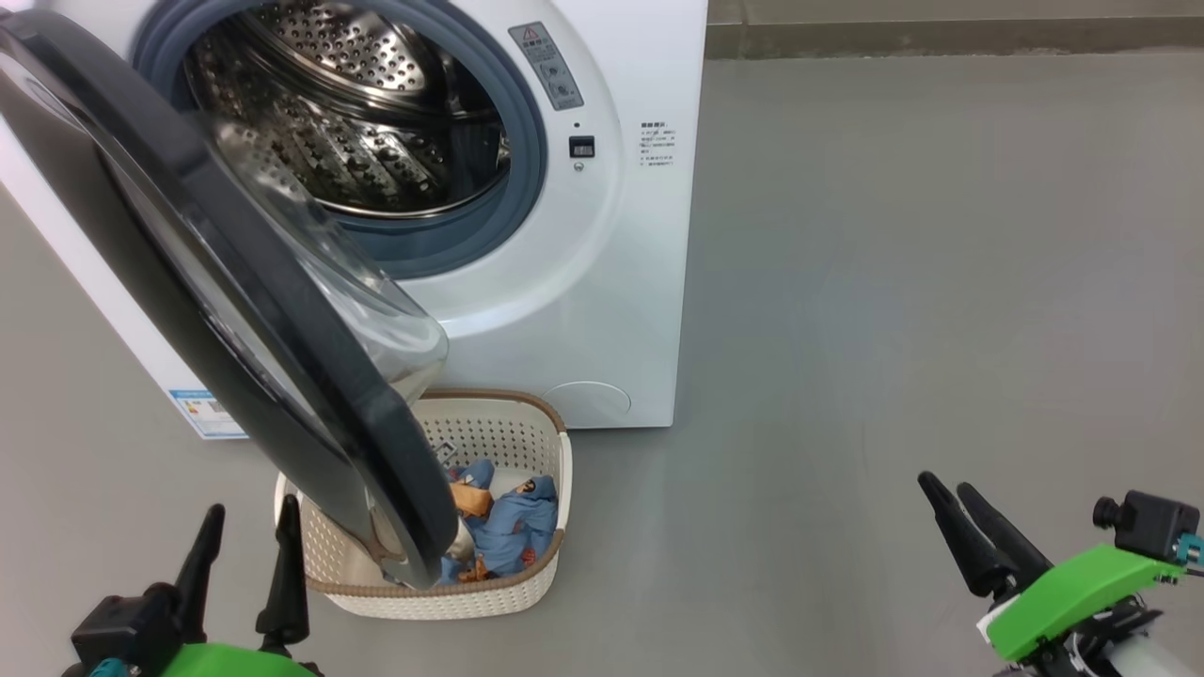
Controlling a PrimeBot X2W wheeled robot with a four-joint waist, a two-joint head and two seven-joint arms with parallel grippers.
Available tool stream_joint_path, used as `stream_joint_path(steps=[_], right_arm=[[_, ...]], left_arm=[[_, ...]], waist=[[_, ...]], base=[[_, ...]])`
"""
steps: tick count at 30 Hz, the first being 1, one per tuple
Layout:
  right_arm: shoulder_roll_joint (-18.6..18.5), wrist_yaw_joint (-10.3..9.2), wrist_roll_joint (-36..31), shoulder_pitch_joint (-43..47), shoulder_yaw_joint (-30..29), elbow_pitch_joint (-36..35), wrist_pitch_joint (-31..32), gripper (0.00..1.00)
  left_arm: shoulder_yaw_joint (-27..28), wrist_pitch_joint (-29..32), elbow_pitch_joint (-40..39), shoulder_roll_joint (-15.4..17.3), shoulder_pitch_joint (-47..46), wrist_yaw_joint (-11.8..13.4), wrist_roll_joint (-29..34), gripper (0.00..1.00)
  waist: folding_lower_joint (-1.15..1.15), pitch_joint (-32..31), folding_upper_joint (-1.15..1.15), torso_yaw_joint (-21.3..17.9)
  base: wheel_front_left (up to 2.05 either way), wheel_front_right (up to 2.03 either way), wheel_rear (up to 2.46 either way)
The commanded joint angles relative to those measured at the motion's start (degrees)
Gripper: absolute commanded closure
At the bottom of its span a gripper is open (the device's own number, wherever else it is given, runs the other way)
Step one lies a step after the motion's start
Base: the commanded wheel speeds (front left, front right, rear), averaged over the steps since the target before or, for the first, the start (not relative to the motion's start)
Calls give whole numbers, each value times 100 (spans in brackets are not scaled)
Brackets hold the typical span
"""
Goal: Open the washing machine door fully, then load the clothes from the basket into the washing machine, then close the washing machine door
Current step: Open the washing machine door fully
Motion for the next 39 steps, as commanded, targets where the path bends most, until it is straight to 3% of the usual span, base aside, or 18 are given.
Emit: stream_joint_path(steps=[1, 6, 17, 21, 28, 39], right_arm=[[-200, 9, -203, 46, 184, -27, -239, 0], [-256, 9, -799, -2, 227, 184, -478, 0], [440, 9, -3329, 511, -1684, -207, -486, 0], [776, 9, -3954, 757, -2301, -370, -487, 0], [1213, 9, -4468, 1075, -2816, -530, -487, 0], [1512, 9, -4863, 1282, -2969, -490, -487, 0]], left_arm=[[230, -37, -169, 111, -44, -15, 47, 0], [324, -37, -202, 94, -7, -15, 70, 0], [397, -37, -276, 92, 23, -15, 98, 0], [402, -37, -288, 83, 22, -15, 102, 0], [393, -37, -280, 41, 34, -15, 105, 0], [354, -37, -230, -28, 52, -15, 99, 0]], waist=[[0, -15, 0, -4], [0, -37, 0, -12], [0, -23, 0, -10], [0, -18, 0, 8], [0, -7, 0, 31], [0, 10, 0, 77]], base=[[0, 0, 0], [0, 0, 0], [0, 0, 0], [0, 0, 0], [0, 0, 0], [0, 0, 0]])
